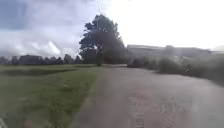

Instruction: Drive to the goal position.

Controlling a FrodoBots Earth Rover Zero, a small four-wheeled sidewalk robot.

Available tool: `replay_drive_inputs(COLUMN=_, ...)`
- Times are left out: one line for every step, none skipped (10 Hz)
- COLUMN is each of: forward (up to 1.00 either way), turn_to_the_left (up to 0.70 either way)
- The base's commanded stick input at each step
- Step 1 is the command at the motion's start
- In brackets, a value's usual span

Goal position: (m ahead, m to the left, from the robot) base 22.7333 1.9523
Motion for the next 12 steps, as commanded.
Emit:
replay_drive_inputs(forward=0.70, turn_to_the_left=-0.21)
replay_drive_inputs(forward=0.70, turn_to_the_left=-0.22)
replay_drive_inputs(forward=0.70, turn_to_the_left=-0.23)
replay_drive_inputs(forward=0.70, turn_to_the_left=-0.23)
replay_drive_inputs(forward=0.70, turn_to_the_left=-0.22)
replay_drive_inputs(forward=0.70, turn_to_the_left=-0.13)
replay_drive_inputs(forward=0.70, turn_to_the_left=-0.04)
replay_drive_inputs(forward=0.70, turn_to_the_left=0.00)
replay_drive_inputs(forward=0.70, turn_to_the_left=0.00)
replay_drive_inputs(forward=0.70, turn_to_the_left=0.00)
replay_drive_inputs(forward=0.70, turn_to_the_left=0.00)
replay_drive_inputs(forward=0.70, turn_to_the_left=0.00)
